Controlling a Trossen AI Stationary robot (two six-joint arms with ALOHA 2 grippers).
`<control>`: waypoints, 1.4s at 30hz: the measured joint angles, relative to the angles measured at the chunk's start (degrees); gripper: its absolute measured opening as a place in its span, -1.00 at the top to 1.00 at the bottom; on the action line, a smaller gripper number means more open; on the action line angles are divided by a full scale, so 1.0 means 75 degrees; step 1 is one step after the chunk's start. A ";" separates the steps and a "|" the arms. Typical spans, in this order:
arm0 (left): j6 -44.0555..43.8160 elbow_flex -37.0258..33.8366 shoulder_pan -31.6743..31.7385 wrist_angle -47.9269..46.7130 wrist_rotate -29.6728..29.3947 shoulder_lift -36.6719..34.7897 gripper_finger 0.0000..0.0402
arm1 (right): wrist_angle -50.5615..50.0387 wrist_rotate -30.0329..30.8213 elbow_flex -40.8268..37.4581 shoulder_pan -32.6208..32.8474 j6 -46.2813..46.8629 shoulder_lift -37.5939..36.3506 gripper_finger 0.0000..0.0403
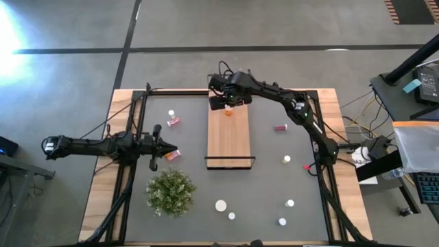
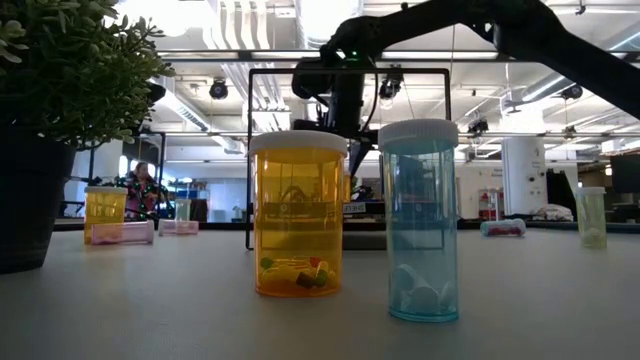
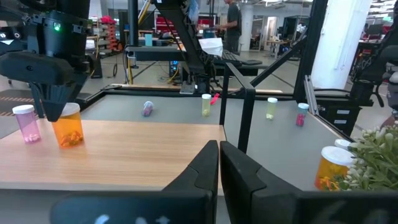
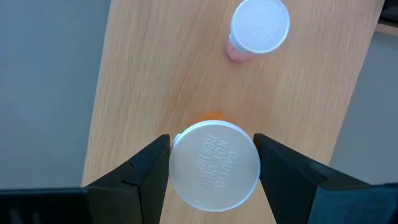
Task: Pick and place medicine bottles onto shelf by color
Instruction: Put the top right orange pill bottle on the shelf, then put the middle right yellow pill bottle on the shelf
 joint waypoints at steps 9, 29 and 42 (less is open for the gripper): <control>0.0000 0.0000 0.0001 -0.0002 0.0000 -0.0002 1.00 | 0.0027 0.0016 0.0001 -0.0004 0.0033 -0.0003 -0.02; 0.0000 0.0000 0.0000 -0.0002 -0.0001 0.0001 1.00 | -0.0162 0.0034 -0.0006 0.0015 0.0137 -0.0318 -0.75; 0.0000 0.0000 0.0000 -0.0002 0.0001 -0.0001 1.00 | -0.0570 -0.0008 -0.0155 0.0152 -0.0612 -0.0913 -0.78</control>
